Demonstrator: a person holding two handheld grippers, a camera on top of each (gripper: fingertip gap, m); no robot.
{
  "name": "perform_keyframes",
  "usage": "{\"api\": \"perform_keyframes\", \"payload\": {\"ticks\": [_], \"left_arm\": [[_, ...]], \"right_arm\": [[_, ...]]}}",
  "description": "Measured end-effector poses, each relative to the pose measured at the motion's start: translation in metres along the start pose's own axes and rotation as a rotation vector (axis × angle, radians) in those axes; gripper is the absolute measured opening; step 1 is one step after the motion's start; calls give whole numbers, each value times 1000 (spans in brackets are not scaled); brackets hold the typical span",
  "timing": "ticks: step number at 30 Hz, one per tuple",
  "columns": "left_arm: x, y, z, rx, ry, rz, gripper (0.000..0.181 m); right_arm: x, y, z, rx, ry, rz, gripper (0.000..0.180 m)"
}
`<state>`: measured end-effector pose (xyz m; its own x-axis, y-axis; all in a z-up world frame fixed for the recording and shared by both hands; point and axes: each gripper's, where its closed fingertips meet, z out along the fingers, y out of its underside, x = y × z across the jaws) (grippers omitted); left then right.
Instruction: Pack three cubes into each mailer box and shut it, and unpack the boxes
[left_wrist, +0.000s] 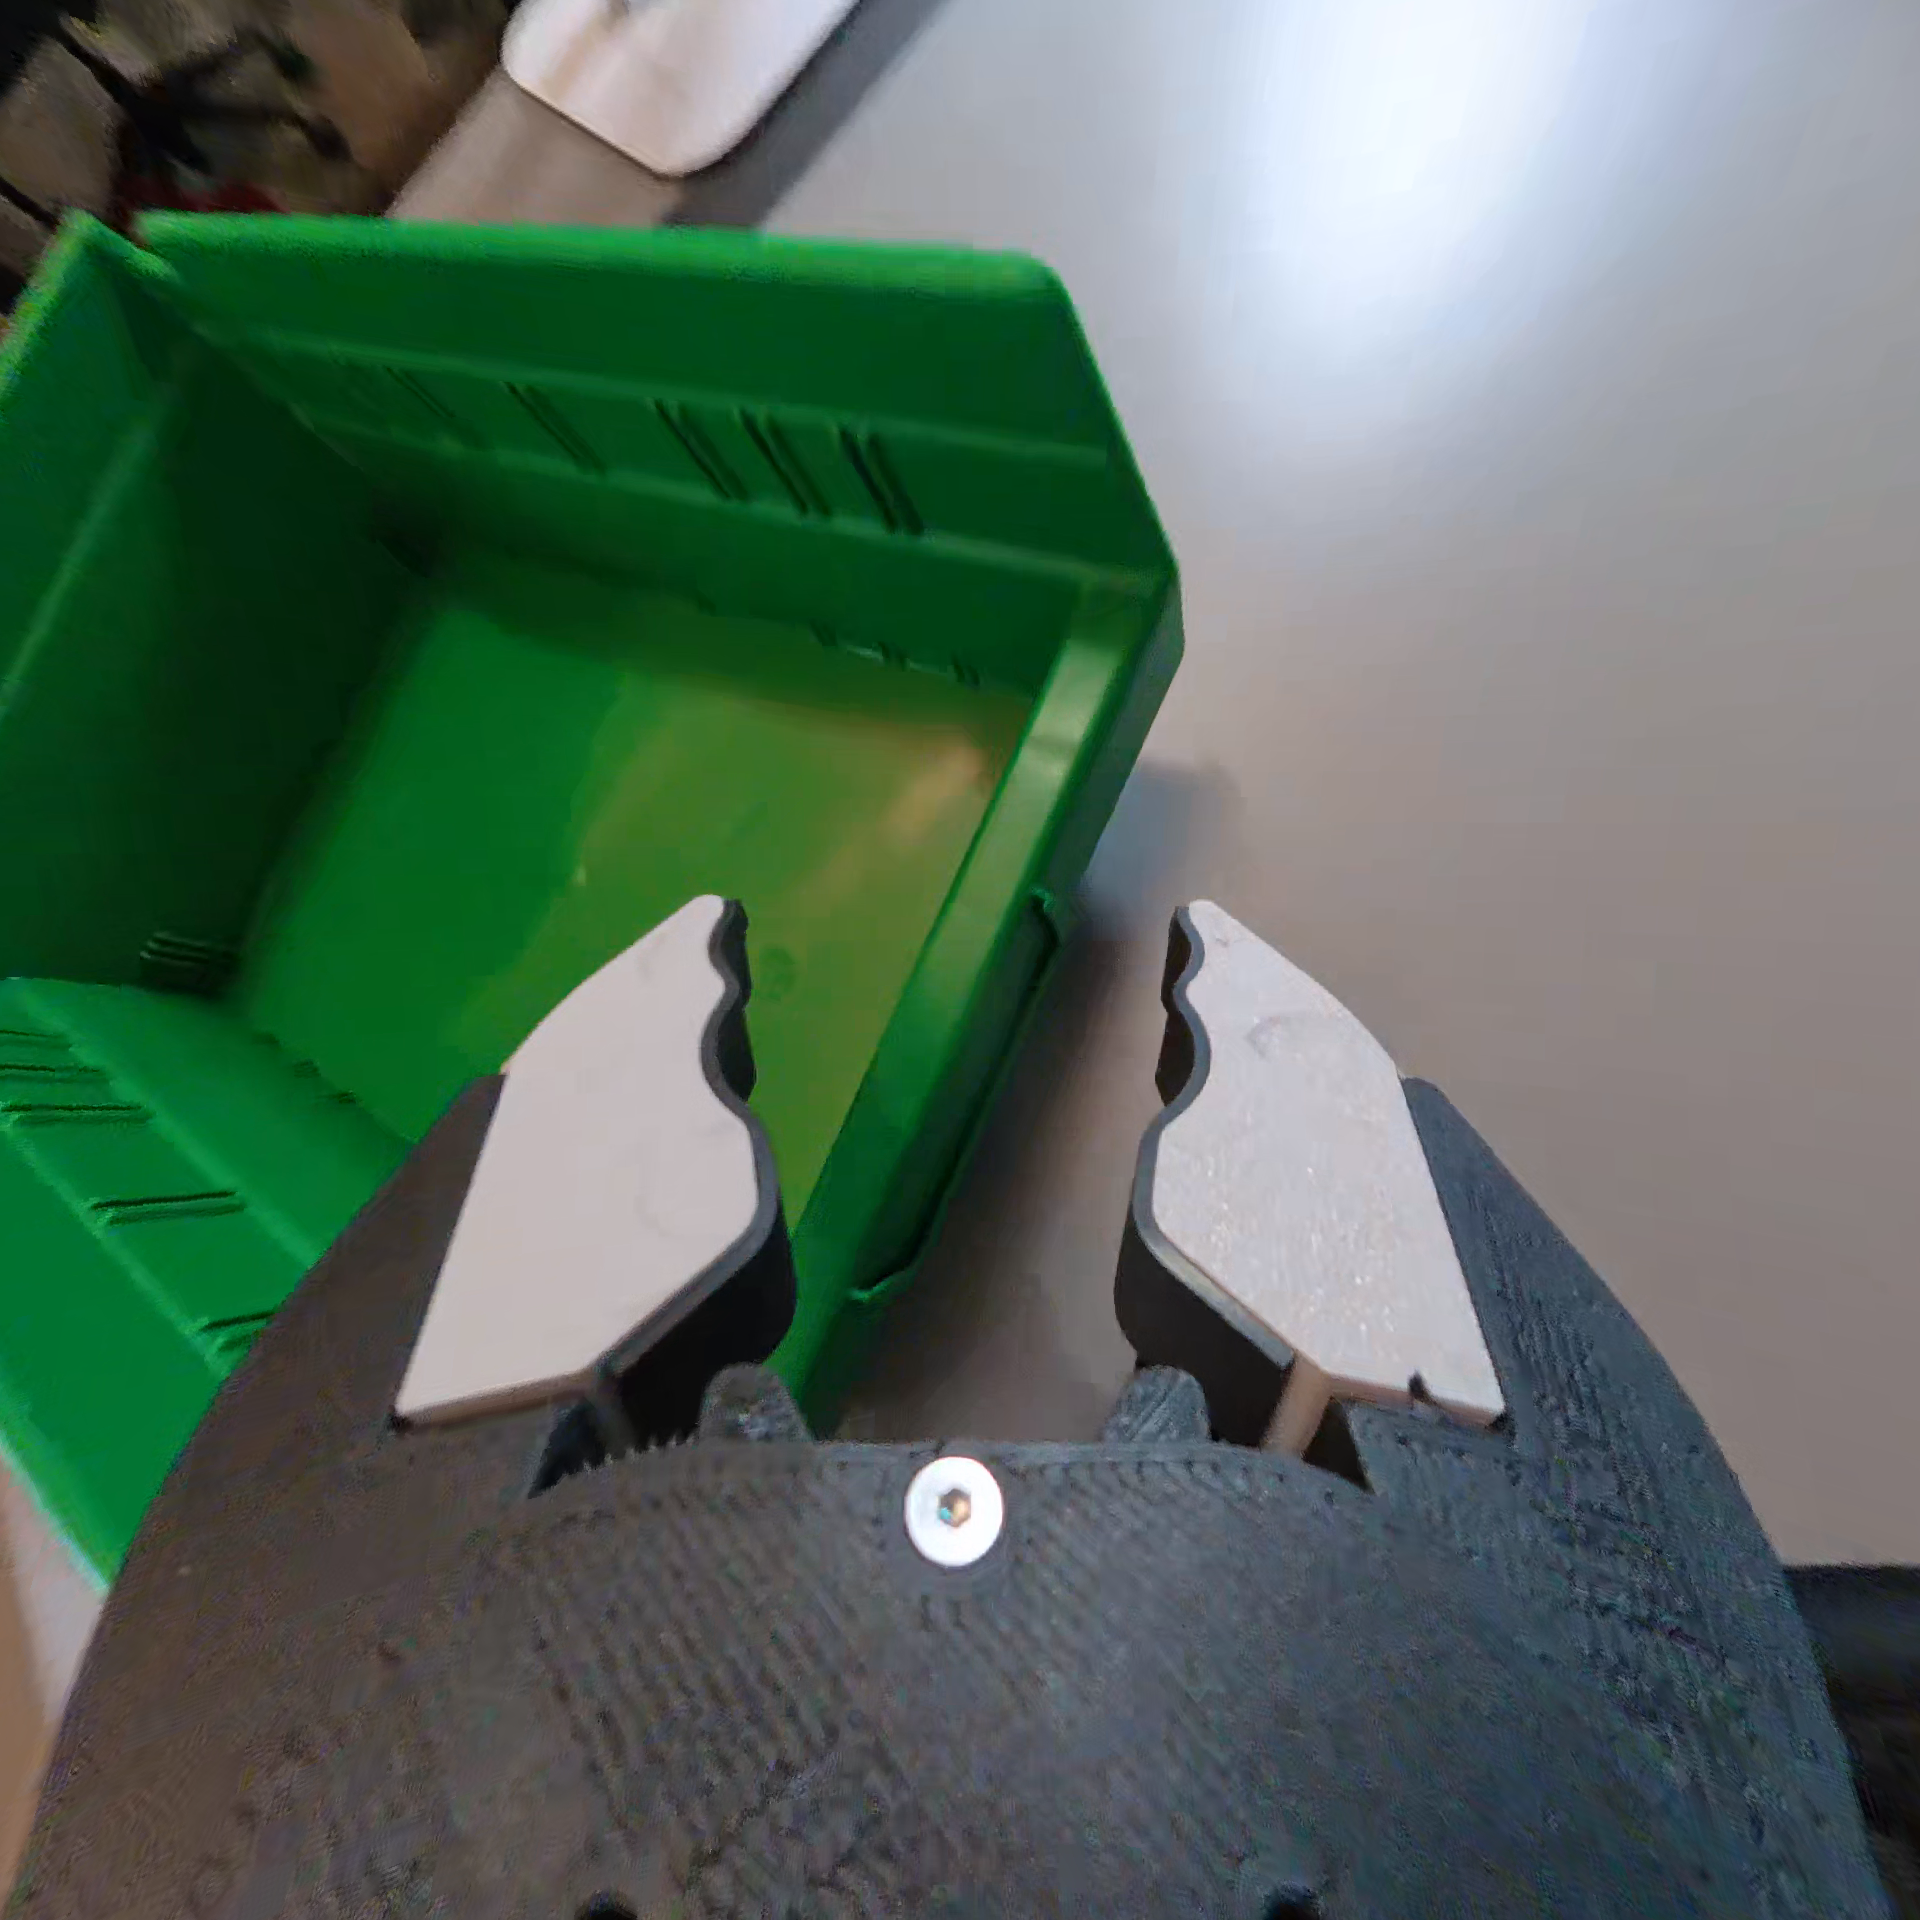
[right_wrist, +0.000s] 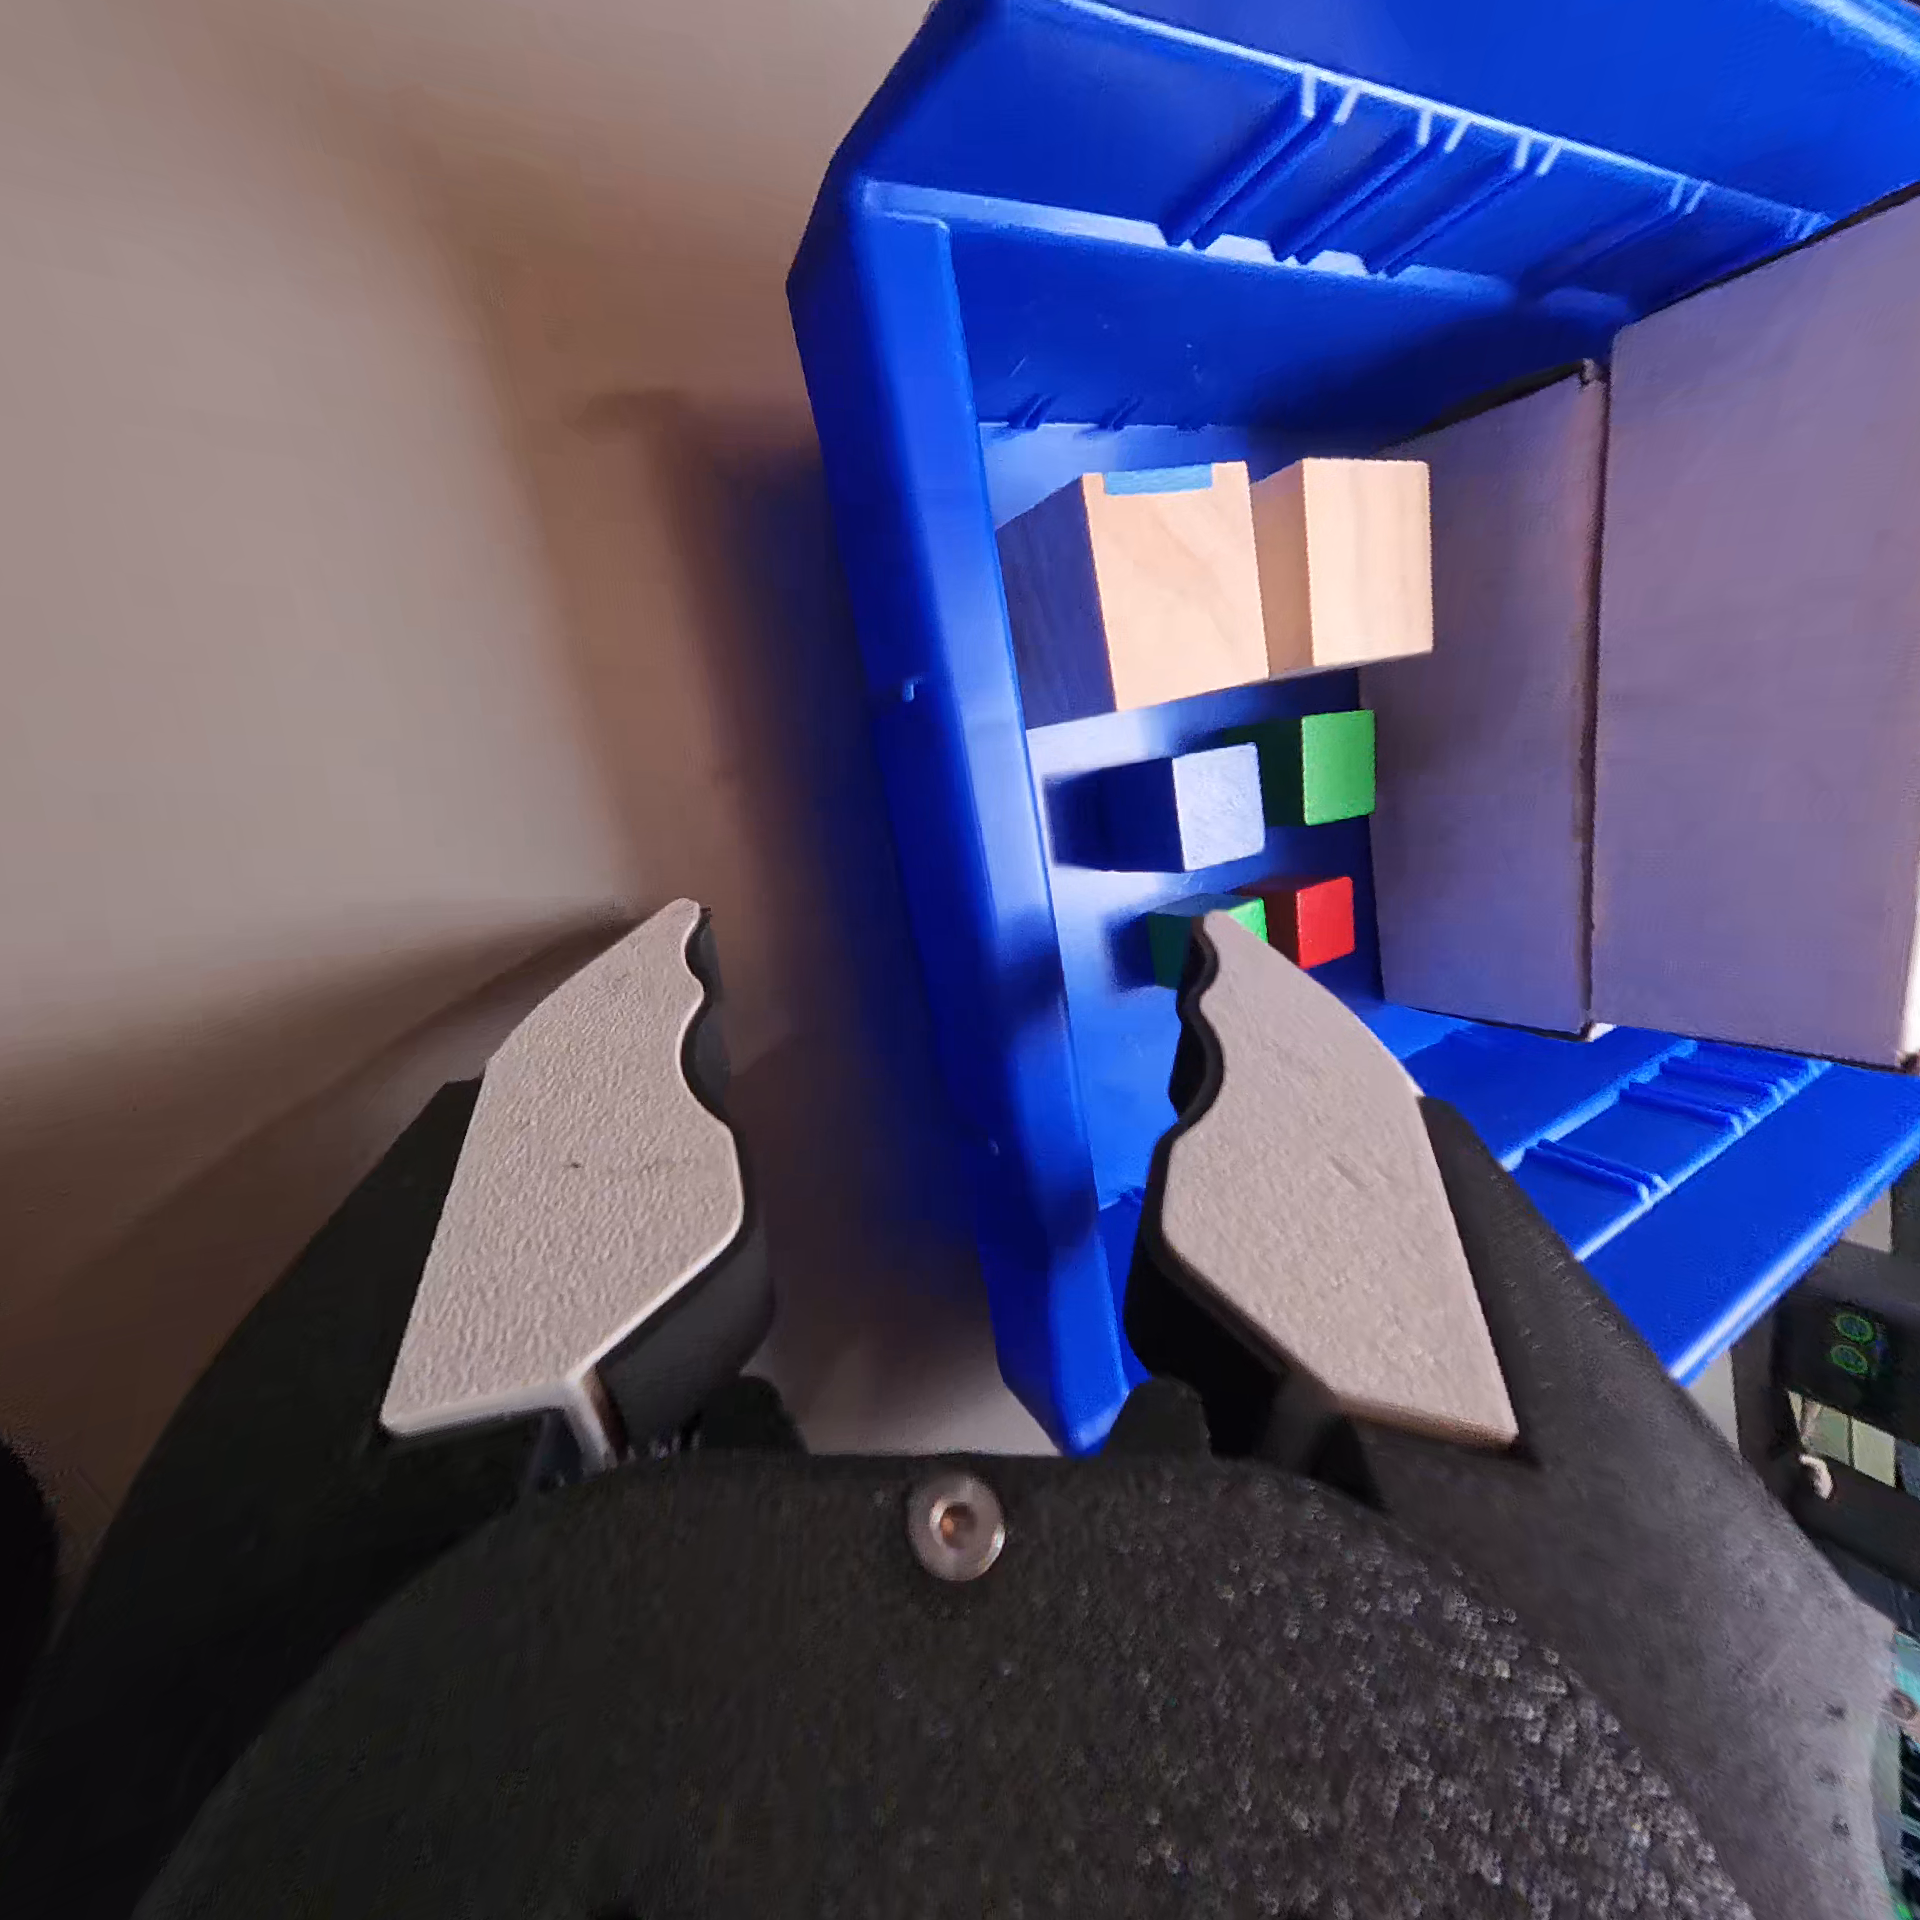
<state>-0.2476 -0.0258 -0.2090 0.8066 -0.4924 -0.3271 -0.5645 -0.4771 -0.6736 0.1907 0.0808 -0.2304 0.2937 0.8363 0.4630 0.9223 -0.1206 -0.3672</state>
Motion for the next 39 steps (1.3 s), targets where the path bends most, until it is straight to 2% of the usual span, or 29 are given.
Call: {"api": "perform_keyframes", "payload": {"ticks": [4, 6, 8, 9, 10, 15, 19, 27, 33, 36, 39], "left_arm": [[4, 19, 13, -157, 84, 63, 74], [4, 28, 20, -229, 108, 104, 63], [3, 35, 28, -282, 114, 179, 39], [4, 33, 32, -270, 122, 216, 33], [6, 29, 35, -253, 125, 241, 32], [15, 15, 44, -226, 95, 331, 30], [41, -1, 47, -176, 138, 416, 30], [104, -57, 70, -54, 240, 609, 31], [123, -94, 94, 54, 246, 731, 32], [127, -112, 92, 156, 217, 683, 41], [131, -137, 59, 354, 195, 516, 38]], "right_arm": [[2, -1, 10, -51, -39, -39, 74], [1, -2, 16, -75, -65, -66, 63], [1, -4, 20, -94, -77, -94, 45], [1, -5, 22, -101, -82, -113, 32], [-1, -6, 24, -106, -91, -132, 29], [-15, -17, 20, -87, -79, -210, 28], [-43, -30, 11, -50, -70, -268, 29], [-105, -51, -16, 9, -78, -386, 30], [-140, -58, -34, 62, -93, -417, 30], [-153, -64, -49, 122, -71, -383, 32], [-161, -77, -93, 313, -70, -230, 21]]}}
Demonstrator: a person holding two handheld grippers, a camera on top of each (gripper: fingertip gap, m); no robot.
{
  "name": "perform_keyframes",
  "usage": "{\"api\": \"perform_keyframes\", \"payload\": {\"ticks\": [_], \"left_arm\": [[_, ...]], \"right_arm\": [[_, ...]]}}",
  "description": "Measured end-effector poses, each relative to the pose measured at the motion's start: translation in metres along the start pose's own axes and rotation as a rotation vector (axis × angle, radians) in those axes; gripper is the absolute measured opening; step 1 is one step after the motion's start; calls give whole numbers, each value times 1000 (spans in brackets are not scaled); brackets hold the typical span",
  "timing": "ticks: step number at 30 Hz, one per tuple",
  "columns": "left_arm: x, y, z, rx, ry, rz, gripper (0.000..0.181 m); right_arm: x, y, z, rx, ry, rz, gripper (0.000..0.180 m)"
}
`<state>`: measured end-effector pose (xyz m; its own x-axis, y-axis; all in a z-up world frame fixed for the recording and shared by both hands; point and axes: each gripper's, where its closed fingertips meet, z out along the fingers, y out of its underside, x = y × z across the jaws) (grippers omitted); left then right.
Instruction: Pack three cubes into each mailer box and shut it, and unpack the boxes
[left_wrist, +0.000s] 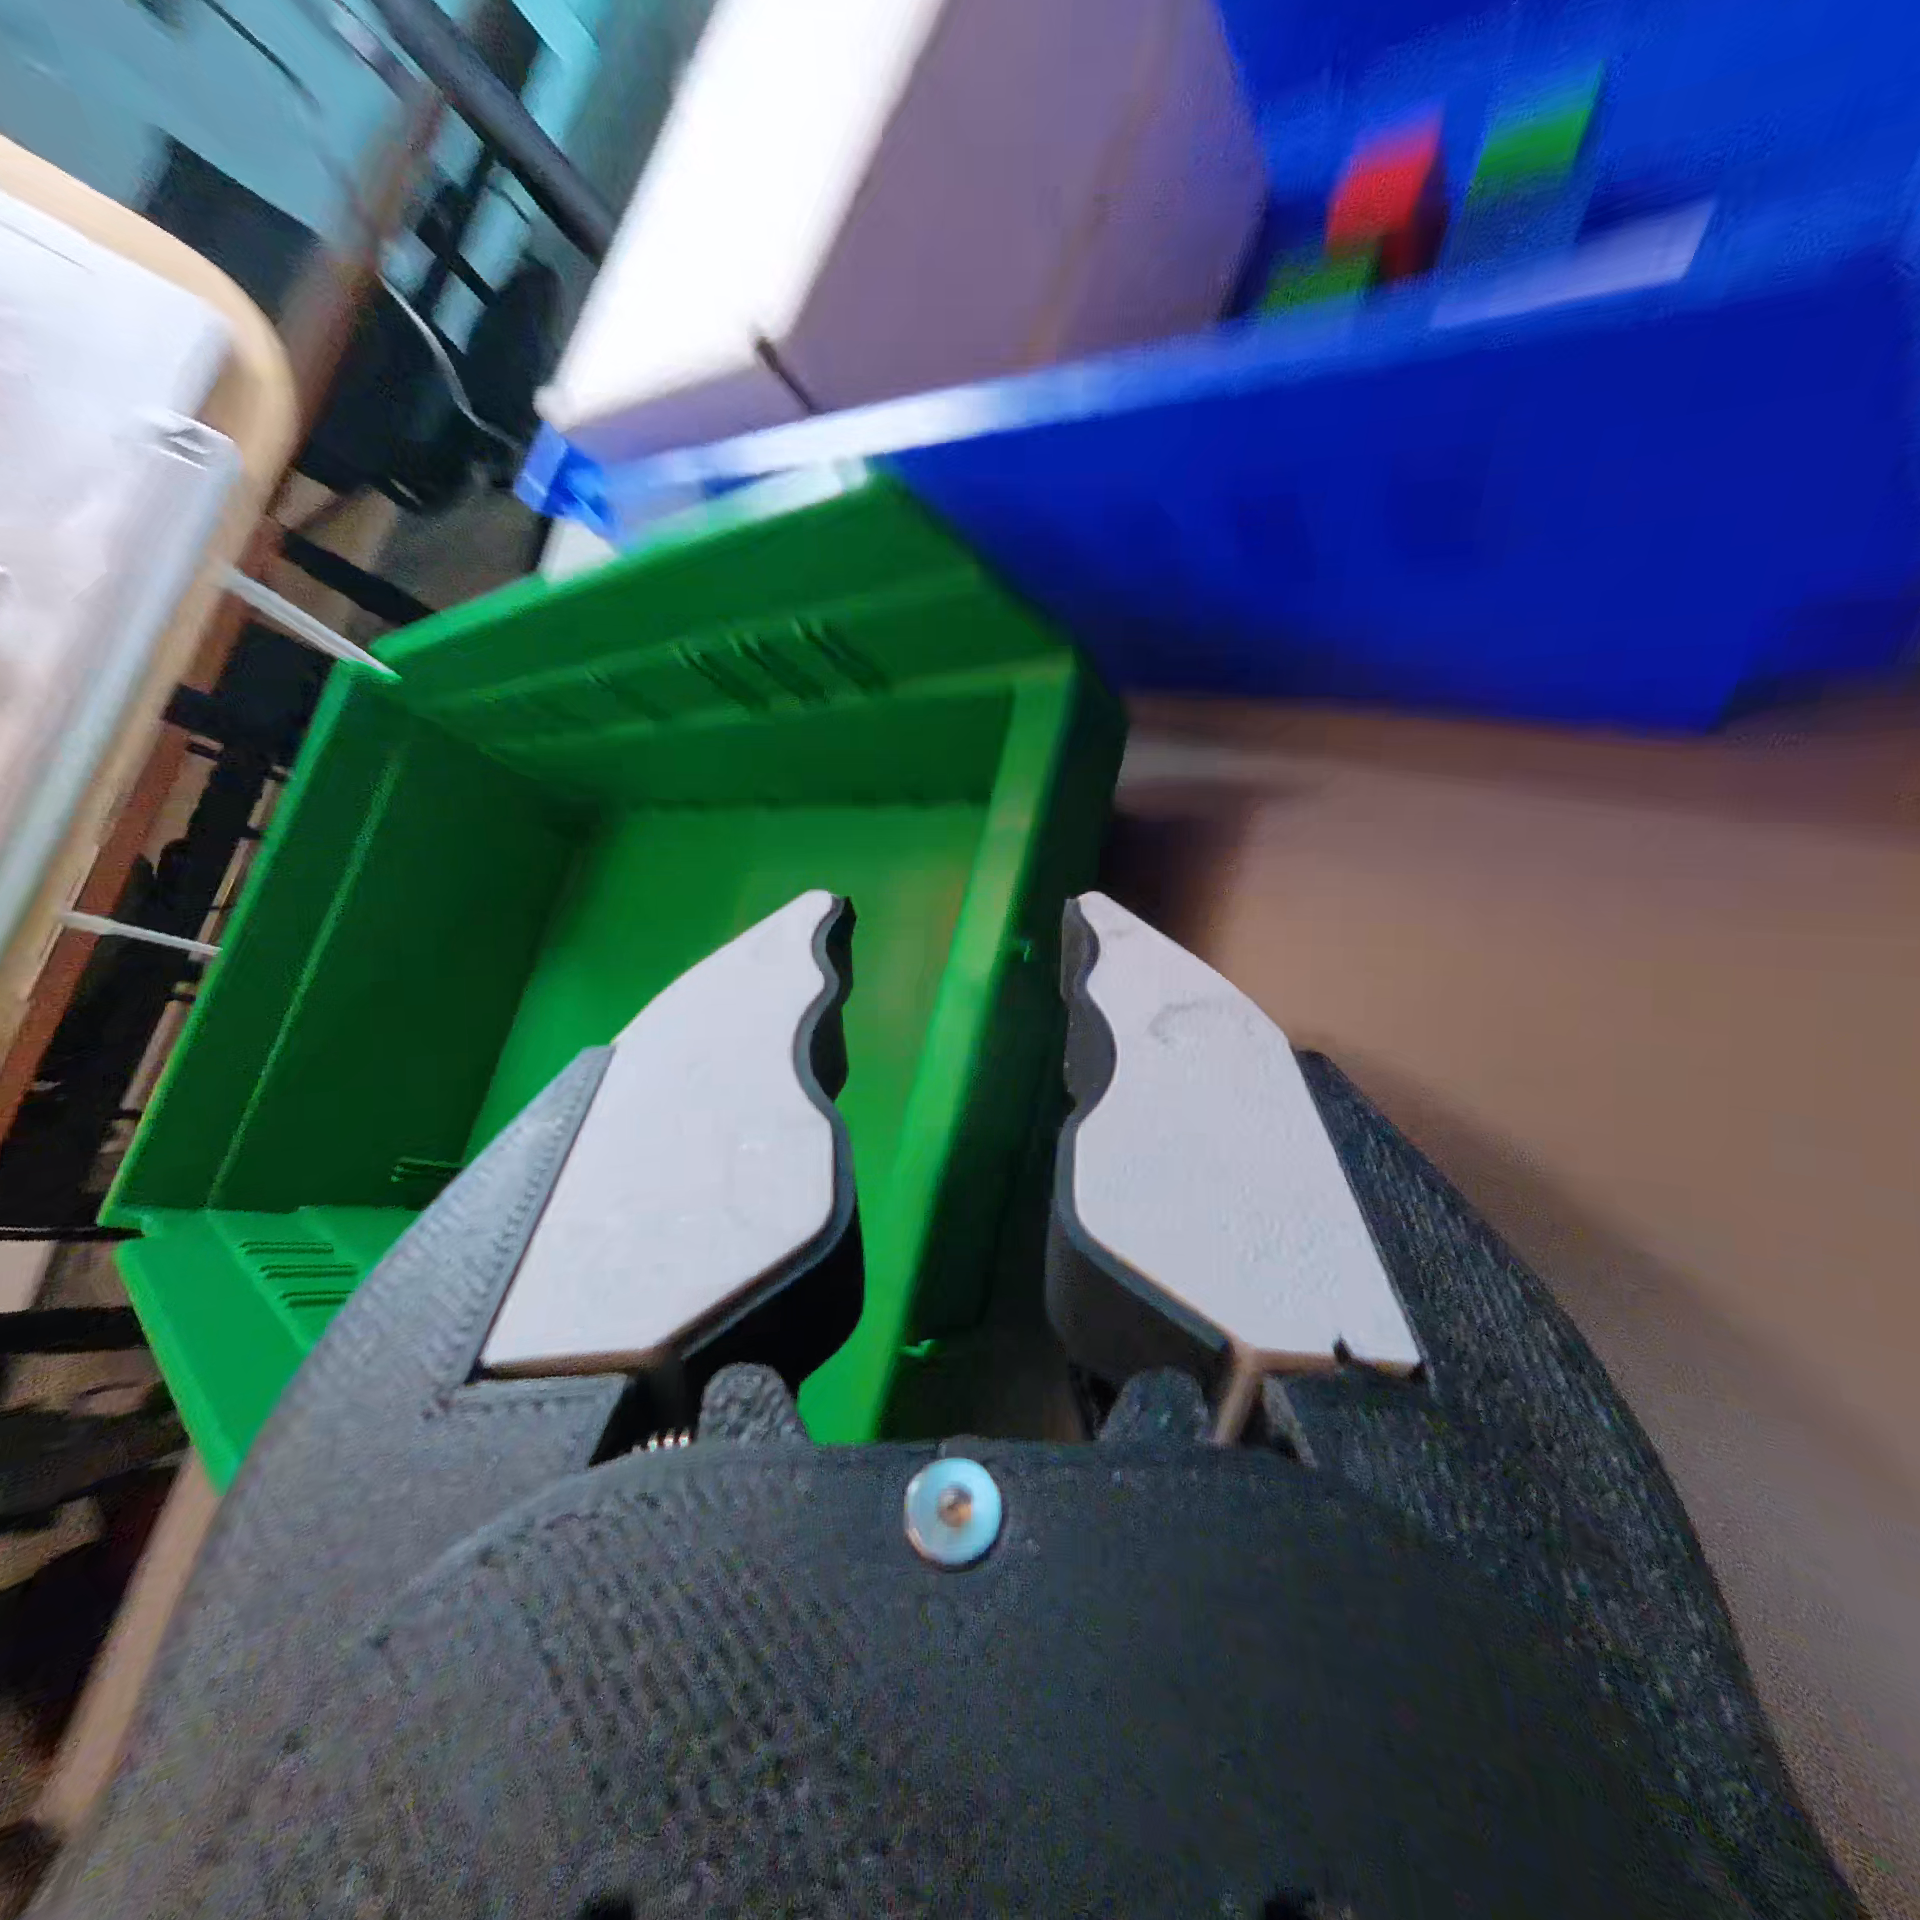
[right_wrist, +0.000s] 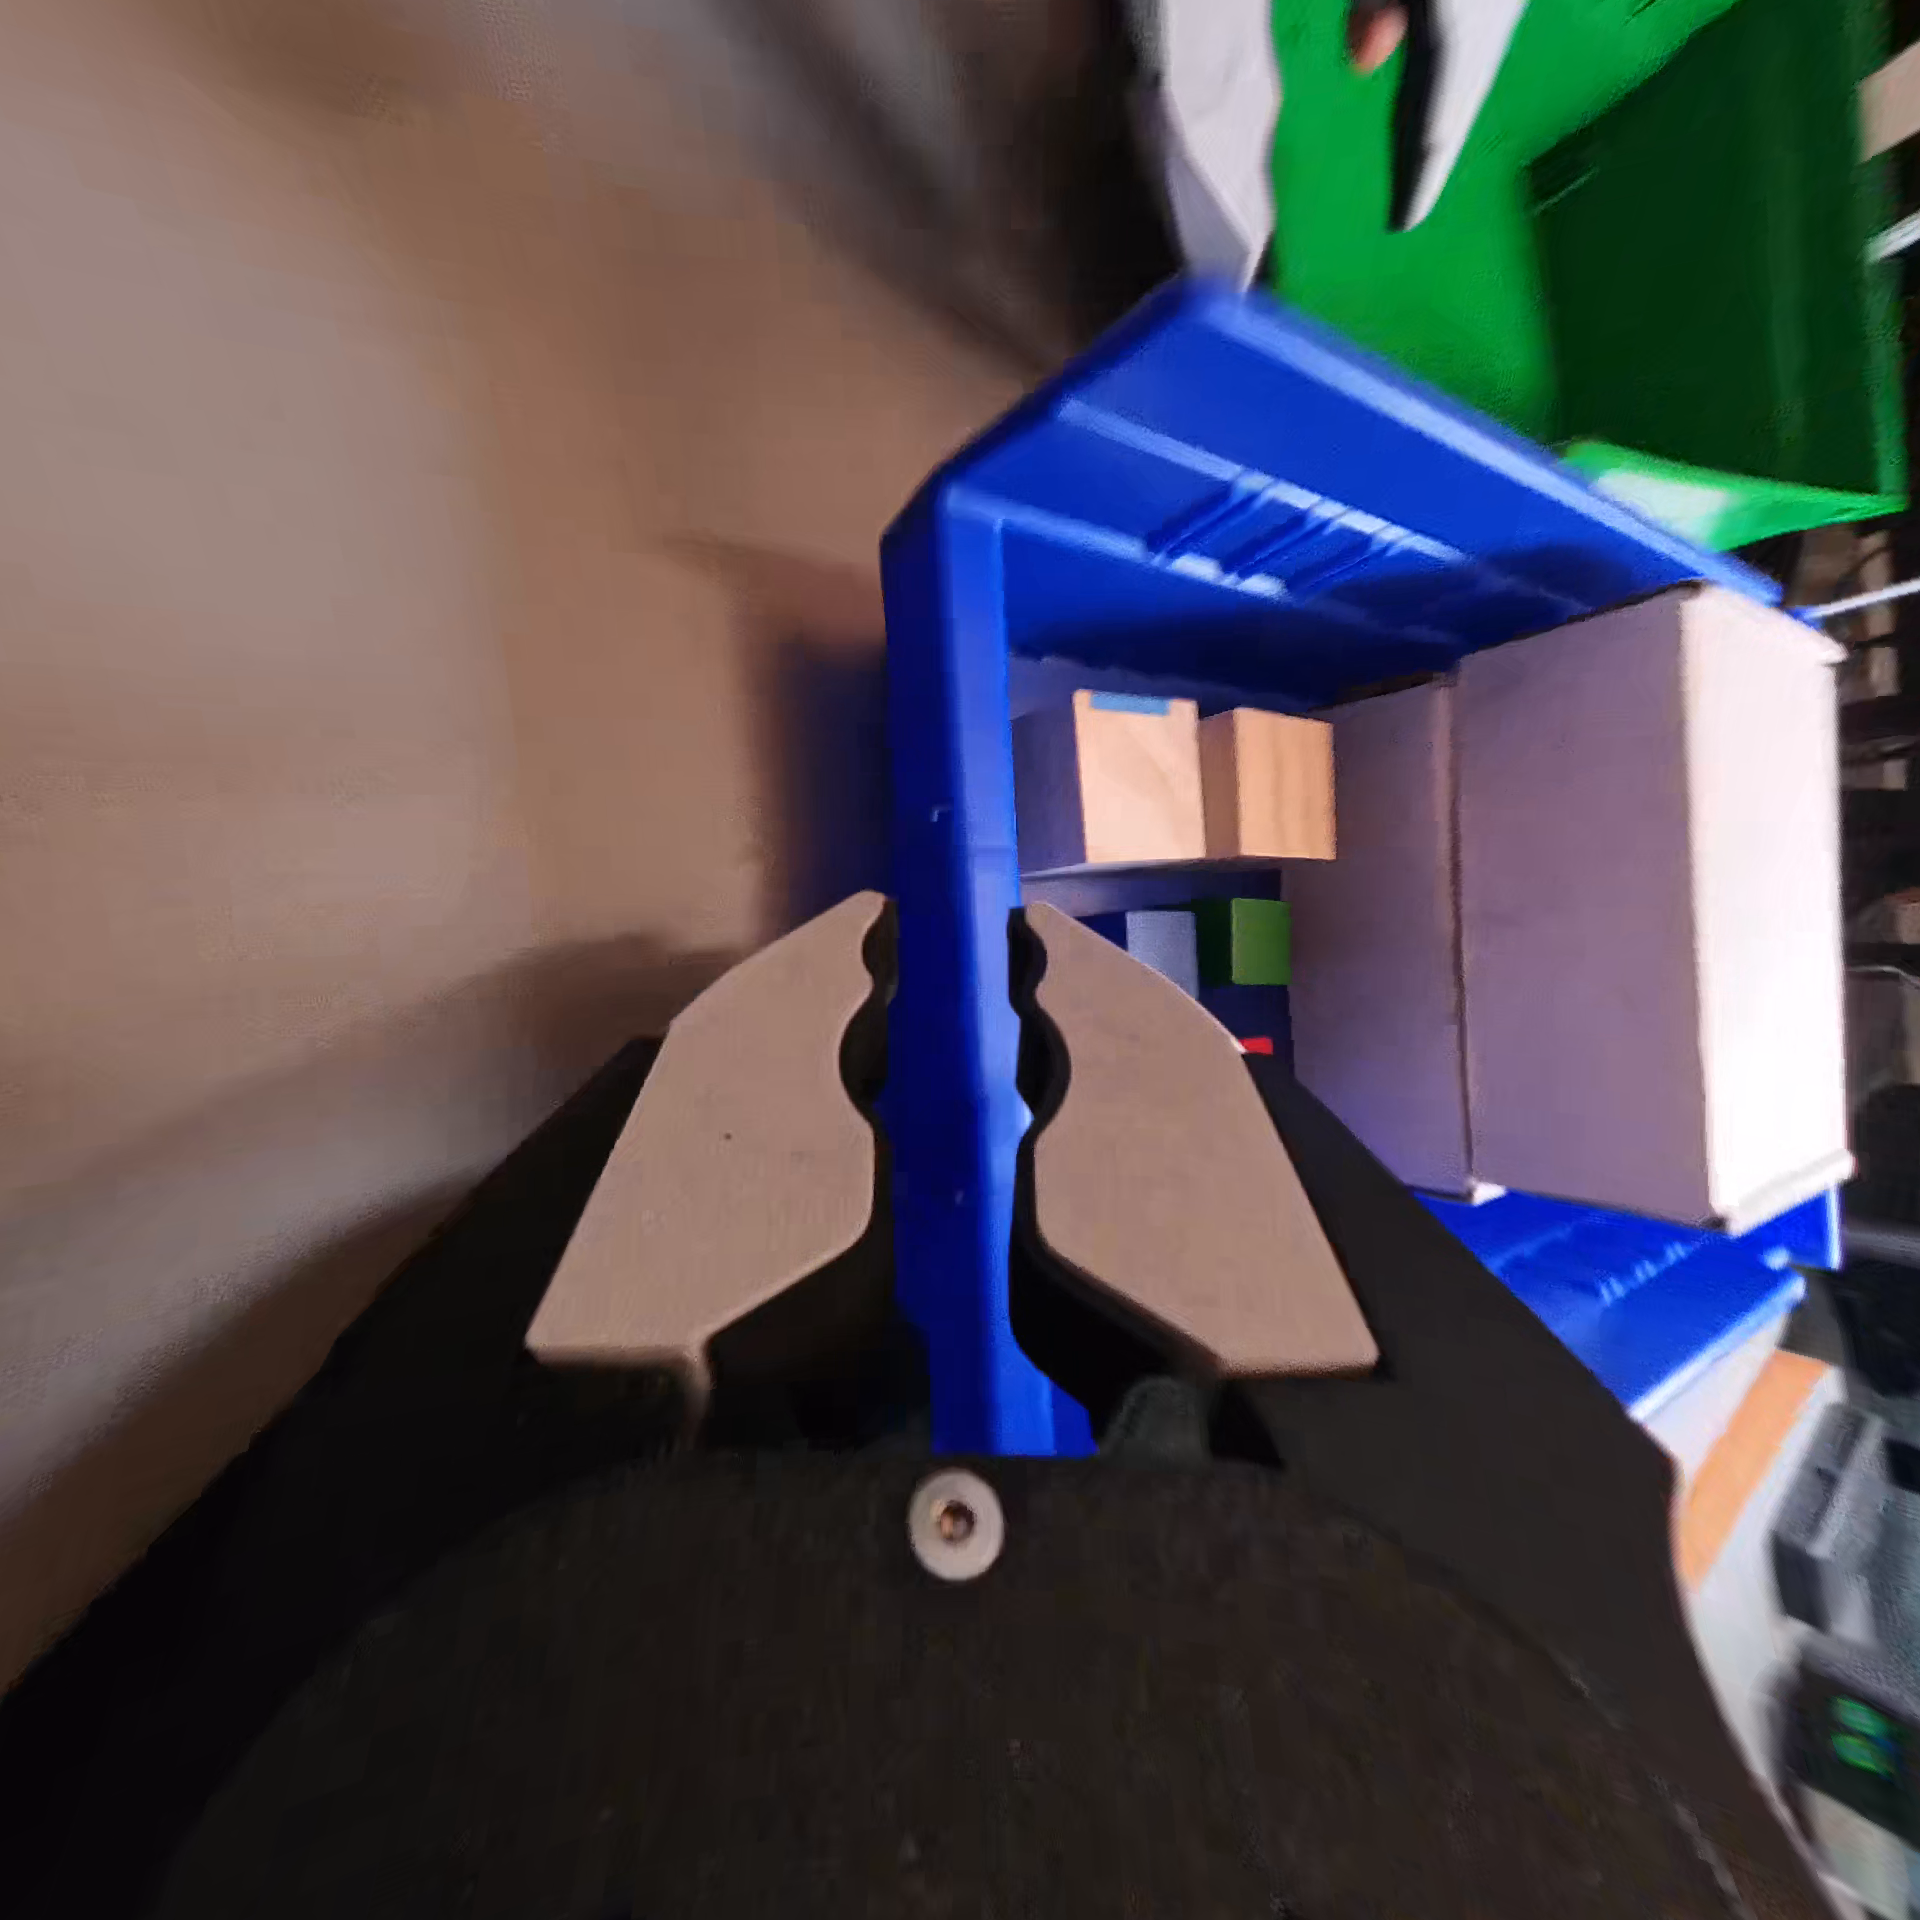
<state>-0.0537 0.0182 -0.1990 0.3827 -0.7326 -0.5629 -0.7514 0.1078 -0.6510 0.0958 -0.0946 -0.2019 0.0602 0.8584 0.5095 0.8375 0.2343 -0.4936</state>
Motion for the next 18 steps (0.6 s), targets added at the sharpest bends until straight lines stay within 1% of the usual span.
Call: {"api": "perform_keyframes", "payload": {"ticks": [2, 3, 4, 5, 7, 8, 9, 11, 12, 13, 14, 15, 16, 17, 18], "left_arm": [[6, -29, -23, 135, -12, -153, 42], [12, -40, -33, 177, 7, -245, 44], [21, -50, -41, 205, 35, -342, 45], [31, -58, -46, 223, 72, -437, 50], [50, -70, -49, 251, 115, -601, 53], [57, -74, -46, 261, 110, -665, 55], [64, -76, -40, 258, 99, -720, 56], [73, -75, -22, 232, 65, -799, 61], [75, -75, -13, 224, 45, -836, 61], [76, -76, -4, 223, 31, -875, 61], [76, -77, 5, 224, 25, -906, 59], [78, -78, 13, 219, 21, -914, 56], [78, -79, 21, 211, 13, -904, 62], [76, -80, 26, 200, -6, -900, 61], [74, -82, 29, 187, -22, -899, 60]], "right_arm": [[1, -12, -34, 141, 39, 126, 20], [8, -12, -51, 200, 85, 217, 20], [21, -8, -67, 246, 167, 324, 20], [35, 3, -82, 280, 261, 433, 21], [59, 36, -102, 309, 451, 632, 33], [67, 55, -103, 295, 525, 710, 43], [70, 70, -97, 272, 558, 777, 55], [67, 91, -72, 205, 556, 867, 68], [64, 97, -58, 170, 535, 896, 70], [62, 98, -47, 167, 519, 923, 68], [61, 99, -38, 163, 507, 945, 62], [60, 103, -32, 118, 500, 950, 57], [61, 103, -30, 106, 490, 949, 56], [65, 102, -32, 117, 517, 942, 36], [68, 106, -34, 95, 558, 934, 31]]}}
